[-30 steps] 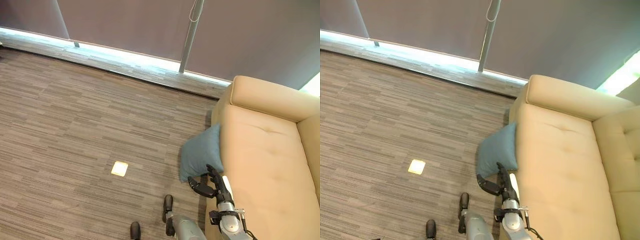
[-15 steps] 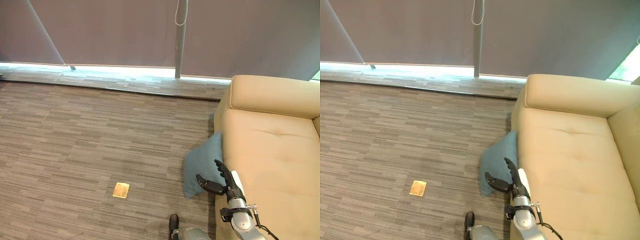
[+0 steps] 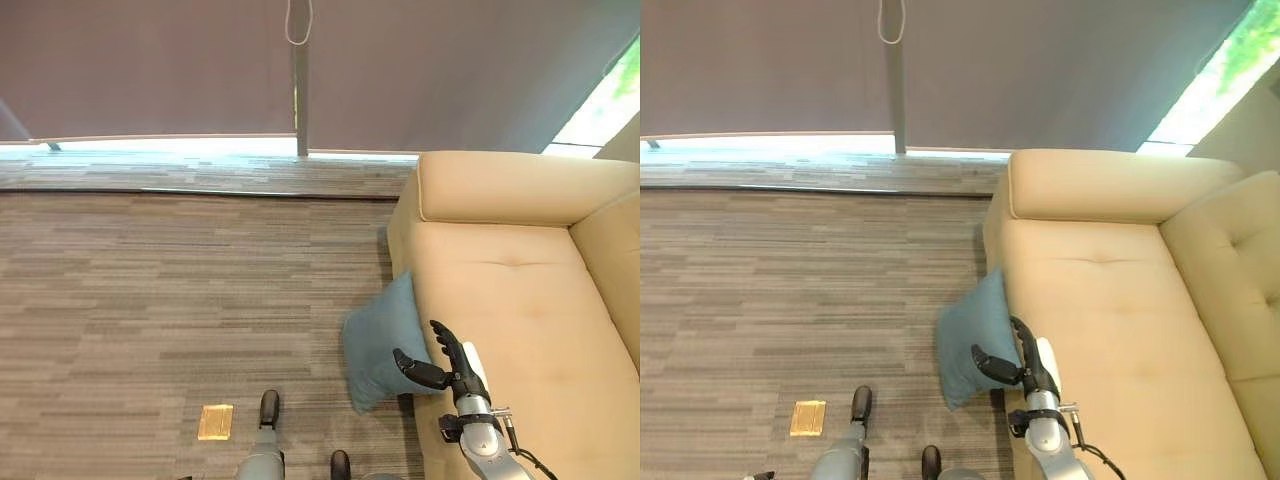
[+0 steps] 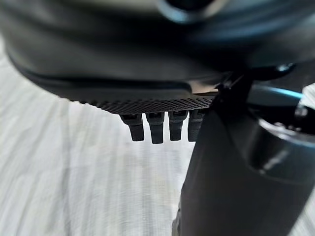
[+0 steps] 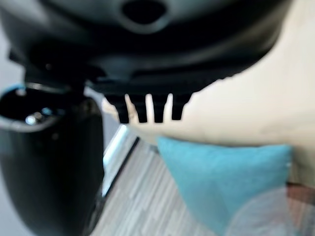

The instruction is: Pick up all the scattered cushions and arrange them neatly on the sofa.

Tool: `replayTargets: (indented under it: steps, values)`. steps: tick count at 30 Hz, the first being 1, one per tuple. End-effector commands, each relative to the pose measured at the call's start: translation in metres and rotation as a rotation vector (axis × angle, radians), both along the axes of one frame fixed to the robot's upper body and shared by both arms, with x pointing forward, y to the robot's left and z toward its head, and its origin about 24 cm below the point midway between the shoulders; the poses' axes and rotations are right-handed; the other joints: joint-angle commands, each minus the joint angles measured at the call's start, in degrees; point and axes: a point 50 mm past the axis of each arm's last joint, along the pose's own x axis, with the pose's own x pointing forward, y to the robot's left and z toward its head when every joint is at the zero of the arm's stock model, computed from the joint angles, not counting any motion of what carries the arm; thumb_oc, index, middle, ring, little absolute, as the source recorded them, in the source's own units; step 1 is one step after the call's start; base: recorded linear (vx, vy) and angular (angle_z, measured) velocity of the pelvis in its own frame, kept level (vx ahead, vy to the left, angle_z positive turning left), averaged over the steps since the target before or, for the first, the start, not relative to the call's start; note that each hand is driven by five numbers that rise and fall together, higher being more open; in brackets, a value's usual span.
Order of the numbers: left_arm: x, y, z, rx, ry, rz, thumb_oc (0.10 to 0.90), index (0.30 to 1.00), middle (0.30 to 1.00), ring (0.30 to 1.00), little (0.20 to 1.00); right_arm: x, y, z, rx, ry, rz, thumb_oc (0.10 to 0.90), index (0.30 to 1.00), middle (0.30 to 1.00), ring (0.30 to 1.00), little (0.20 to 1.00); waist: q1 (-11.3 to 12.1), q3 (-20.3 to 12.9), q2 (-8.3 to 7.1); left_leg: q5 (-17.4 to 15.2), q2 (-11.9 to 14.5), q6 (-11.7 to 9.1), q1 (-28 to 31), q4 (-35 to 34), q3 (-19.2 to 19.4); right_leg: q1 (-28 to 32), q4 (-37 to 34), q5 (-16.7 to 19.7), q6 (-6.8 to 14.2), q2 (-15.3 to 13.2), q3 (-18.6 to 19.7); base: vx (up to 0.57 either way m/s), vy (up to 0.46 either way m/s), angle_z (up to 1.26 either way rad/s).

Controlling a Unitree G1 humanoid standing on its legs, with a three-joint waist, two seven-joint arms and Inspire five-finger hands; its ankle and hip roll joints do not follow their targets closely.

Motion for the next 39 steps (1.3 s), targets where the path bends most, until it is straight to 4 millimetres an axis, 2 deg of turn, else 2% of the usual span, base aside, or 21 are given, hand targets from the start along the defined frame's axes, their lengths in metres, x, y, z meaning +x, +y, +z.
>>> replayTargets:
  steps: [1,5,6,7,8,9,11,12,14,17,22,23,24,28,30,31,32,33,36,38,39]
  values:
    - [0.008,-0.012,0.000,0.012,-0.006,-0.064,0.800,0.900,0.900,0.900,0.900,0.028,0.012,0.035,-0.014,-0.197,0.065,0.800,0.900,0.900,0.900,0.900,1.2,-2.7,-1.43,-3.2,-0.2,1.7,1.1,0.1,1.0,-4.0,8.2,-4.1,2.4,-2.1,2.1,0.30,0.267,-0.40]
    - [0.011,-0.002,0.002,0.033,-0.011,-0.057,0.800,0.900,0.900,0.900,0.900,0.028,0.014,0.031,-0.022,-0.176,0.062,0.800,0.900,0.900,0.900,0.900,1.5,-3.1,-2.02,-5.3,-0.8,3.5,3.2,-0.1,3.5,-7.6,15.4,-2.6,4.4,-3.7,2.2,0.20,0.211,-0.41]
    - [0.012,0.002,0.003,0.049,-0.015,-0.057,0.800,0.900,0.900,0.900,0.900,0.029,0.015,0.031,-0.021,-0.179,0.061,0.800,0.900,0.900,0.900,0.900,1.6,-2.9,-1.90,-5.8,-0.6,4.2,4.4,-0.6,5.2,-10.0,19.5,0.2,5.2,-4.9,1.3,0.14,0.190,-0.55]
    - [0.013,0.007,0.004,0.063,-0.017,-0.051,0.800,0.900,0.900,0.900,0.900,0.030,0.015,0.032,-0.020,-0.181,0.057,0.800,0.900,0.900,0.900,0.900,1.3,-2.7,-1.51,-6.3,-0.5,4.7,5.7,-1.4,6.3,-11.6,22.5,2.2,5.4,-6.1,-0.5,0.25,0.351,-0.52]
    - [0.014,0.014,0.006,0.081,-0.022,-0.048,0.800,0.900,0.900,0.900,0.900,0.029,0.017,0.033,-0.023,-0.191,0.061,0.800,0.900,0.900,0.900,0.900,1.1,-2.0,-0.65,-7.3,0.3,5.1,8.1,-2.1,8.4,-14.6,27.0,3.6,4.9,-8.7,-5.4,0.23,0.322,-0.53]
    - [0.016,0.017,0.007,0.085,-0.027,-0.043,0.800,0.900,0.900,0.900,0.900,0.028,0.017,0.033,-0.019,-0.190,0.058,0.800,0.900,0.900,0.900,0.900,1.0,-1.9,-0.24,-8.1,0.5,5.2,9.4,-2.4,9.3,-15.4,28.0,2.9,4.1,-10.0,-8.5,0.23,0.290,-0.76]
    - [0.017,0.020,0.008,0.090,-0.031,-0.039,0.800,0.900,0.900,0.900,0.900,0.028,0.017,0.033,-0.017,-0.191,0.059,0.800,0.900,0.900,0.900,0.900,0.7,-1.7,-0.04,-8.9,0.6,5.3,10.7,-2.7,10.5,-15.9,27.1,2.3,3.7,-11.0,-11.7,0.16,0.120,-0.51]
    - [0.020,0.024,0.009,0.093,-0.041,-0.036,0.800,0.900,0.900,0.900,0.900,0.029,0.015,0.033,-0.013,-0.187,0.053,0.800,0.900,0.900,0.900,0.900,0.4,-1.4,0.13,-10.2,0.6,5.1,12.4,-2.9,12.6,-17.4,23.0,1.3,3.2,-11.0,-16.5,0.19,0.089,-0.18]
    - [0.023,0.024,0.010,0.087,-0.053,-0.031,0.800,0.900,0.900,0.900,0.900,0.028,0.011,0.029,-0.010,-0.166,0.034,0.800,0.900,0.900,0.900,0.900,-0.1,-0.7,-0.12,-11.6,-0.4,5.2,14.1,-2.4,14.5,-19.0,18.8,2.1,3.7,-9.9,-21.0,0.19,0.086,-0.49]
    - [0.027,0.020,0.009,0.073,-0.056,-0.059,0.800,0.900,0.900,0.900,0.900,0.024,0.005,0.022,-0.009,-0.135,-0.001,0.800,0.900,0.900,0.900,0.900,-1.3,-0.2,0.07,-14.3,-1.2,5.2,17.2,-2.4,15.6,-21.2,15.4,3.0,5.2,-7.9,-23.6,0.26,0.044,-0.61]
    - [0.025,0.016,0.008,0.066,-0.038,-0.113,0.800,0.900,0.900,0.900,0.900,0.015,-0.001,0.018,-0.006,-0.117,-0.033,0.800,0.900,0.900,0.900,0.900,-2.3,0.1,0.21,-16.1,-1.7,5.2,18.4,-1.3,15.7,-20.9,12.3,3.5,5.2,-7.2,-22.6,0.17,-0.038,-0.16]
    - [0.023,0.005,0.005,0.049,-0.032,-0.167,0.800,0.900,0.900,0.900,0.900,0.003,-0.008,0.012,0.000,-0.091,-0.071,0.800,0.900,0.900,0.900,0.900,-3.4,-1.3,-0.19,-17.5,-2.6,5.3,18.3,1.2,16.3,-18.7,9.4,4.2,3.4,-6.6,-20.2,0.30,-0.108,-0.06]
    - [0.020,0.000,0.004,0.034,-0.032,-0.169,0.800,0.900,0.900,0.900,0.900,0.000,-0.010,0.009,0.001,-0.082,-0.082,0.800,0.900,0.900,0.900,0.900,-3.5,-1.8,0.75,-19.5,-1.9,5.0,19.2,2.4,16.2,-17.7,10.0,2.7,3.4,-5.7,-19.2,0.29,-0.138,0.08]
    - [0.016,-0.009,0.001,0.007,-0.034,-0.158,0.800,0.900,0.900,0.900,0.900,-0.005,-0.016,0.008,0.014,-0.076,-0.112,0.800,0.900,0.900,0.900,0.900,-4.6,-3.3,1.55,-19.9,-1.0,3.8,18.6,7.3,17.9,-15.8,10.0,1.5,1.6,-4.9,-18.0,0.18,-0.101,0.05]
    - [0.013,-0.010,0.001,-0.004,-0.034,-0.135,0.800,0.900,0.900,0.900,0.900,-0.005,-0.017,0.010,0.024,-0.084,-0.121,0.800,0.900,0.900,0.900,0.900,-4.7,-3.1,1.38,-16.8,1.0,1.9,15.2,17.7,18.5,-13.8,9.6,0.5,0.2,-3.9,-16.5,0.12,-0.160,-0.15]
    - [0.018,-0.009,0.002,0.000,-0.052,-0.125,0.800,0.900,0.900,0.900,0.900,-0.003,-0.017,0.012,0.025,-0.098,-0.122,0.800,0.900,0.900,0.900,0.900,-4.3,-2.1,0.75,-12.4,3.0,0.1,11.2,26.4,17.6,-12.6,9.3,0.2,-1.0,-3.2,-15.6,0.03,-0.133,-0.11]
    - [0.018,-0.009,0.002,0.000,-0.053,-0.125,0.800,0.900,0.900,0.900,0.900,-0.003,-0.017,0.012,0.025,-0.098,-0.122,0.800,0.900,0.900,0.900,0.900,-4.4,-2.1,0.86,-12.5,3.1,0.0,11.0,26.7,17.5,-12.7,9.3,0.2,-1.1,-3.1,-15.7,0.00,-0.183,-0.20]
    - [0.027,-0.006,0.005,0.016,-0.091,-0.099,0.800,0.900,0.900,0.900,0.900,0.001,-0.017,0.015,0.020,-0.113,-0.119,0.800,0.900,0.900,0.900,0.900,-3.0,-0.3,-0.19,-9.8,3.7,0.6,6.1,36.5,15.3,-11.7,9.5,-0.4,-2.8,-2.1,-14.4,-0.01,-0.099,-0.32]
    - [0.030,-0.003,0.006,0.028,-0.112,-0.055,0.800,0.900,0.900,0.900,0.900,0.003,-0.018,0.015,0.009,-0.110,-0.118,0.800,0.900,0.900,0.900,0.900,-1.8,0.0,-0.65,-12.0,3.8,2.2,2.5,37.3,14.0,-10.9,9.8,-1.4,-2.7,-1.9,-12.8,0.09,-0.011,-0.57]
    - [0.028,0.001,0.007,0.047,-0.122,-0.018,0.800,0.900,0.900,0.900,0.900,0.001,-0.020,0.013,-0.009,-0.098,-0.116,0.800,0.900,0.900,0.900,0.900,-0.3,-0.4,-0.84,-13.3,5.1,2.8,2.0,24.3,10.4,-9.6,10.0,-2.4,-1.2,-2.4,-10.3,0.22,0.177,-0.37]
    - [0.029,0.002,0.008,0.049,-0.128,-0.007,0.800,0.900,0.900,0.900,0.900,0.001,-0.021,0.013,-0.015,-0.095,-0.114,0.800,0.900,0.900,0.900,0.900,0.2,-0.5,-0.44,-11.8,5.1,2.3,2.5,17.3,7.9,-9.4,10.2,-2.8,-0.8,-2.1,-9.4,0.25,0.203,-0.54]
